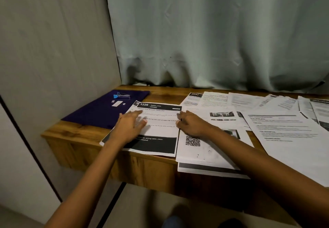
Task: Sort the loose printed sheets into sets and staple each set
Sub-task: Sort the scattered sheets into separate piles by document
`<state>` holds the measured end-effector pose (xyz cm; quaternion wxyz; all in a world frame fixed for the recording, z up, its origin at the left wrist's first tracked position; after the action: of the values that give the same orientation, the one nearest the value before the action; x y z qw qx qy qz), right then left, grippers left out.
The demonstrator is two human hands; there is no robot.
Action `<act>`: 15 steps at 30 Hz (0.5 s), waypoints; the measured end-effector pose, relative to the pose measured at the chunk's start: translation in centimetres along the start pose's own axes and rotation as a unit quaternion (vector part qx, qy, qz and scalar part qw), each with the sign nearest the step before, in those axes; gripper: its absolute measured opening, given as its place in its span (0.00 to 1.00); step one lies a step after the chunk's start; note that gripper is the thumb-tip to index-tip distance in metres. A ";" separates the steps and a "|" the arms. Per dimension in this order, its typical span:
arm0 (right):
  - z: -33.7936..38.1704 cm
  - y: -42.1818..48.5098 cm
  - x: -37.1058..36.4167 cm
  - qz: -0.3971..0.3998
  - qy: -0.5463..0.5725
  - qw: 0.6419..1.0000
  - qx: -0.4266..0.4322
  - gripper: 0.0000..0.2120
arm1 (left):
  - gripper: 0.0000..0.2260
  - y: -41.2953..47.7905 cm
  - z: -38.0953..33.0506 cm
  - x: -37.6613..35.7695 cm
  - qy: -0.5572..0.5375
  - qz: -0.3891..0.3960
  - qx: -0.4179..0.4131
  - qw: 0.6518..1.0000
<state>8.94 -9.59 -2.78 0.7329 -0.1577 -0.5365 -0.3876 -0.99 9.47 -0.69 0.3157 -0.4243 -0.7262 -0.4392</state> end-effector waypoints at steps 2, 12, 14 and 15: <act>-0.1 -0.5 -1.3 0.052 -0.060 0.997 0.026 0.25 | 0.33 -1.4 -1.9 -2.1 0.060 0.082 -0.057 0.993; 0.2 -0.1 -2.4 0.077 -0.105 0.991 0.037 0.26 | 0.32 -2.4 -1.5 -6.3 0.153 0.198 -0.025 0.968; 0.3 0.1 -2.5 0.078 -0.105 0.991 0.037 0.26 | 0.31 -2.3 -1.3 -6.3 0.152 0.195 -0.026 0.969; 0.3 0.1 -2.7 0.080 -0.104 0.991 0.037 0.26 | 0.31 -2.3 -1.2 -6.3 0.151 0.196 -0.024 0.969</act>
<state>8.51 -8.27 -5.08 0.7071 -0.2128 -0.6093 -0.2891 -0.19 5.68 -6.26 0.4915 -0.4945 -0.5617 -0.4454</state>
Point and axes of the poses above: each hand's wrist, its own y-axis towards the middle knuckle, its own x-axis out of the back of the hand, z = x × y, the point moved 9 cm from there along y, towards the middle knuckle, and after that the axes turned 2 degrees about -z, right-handed, at the moved point
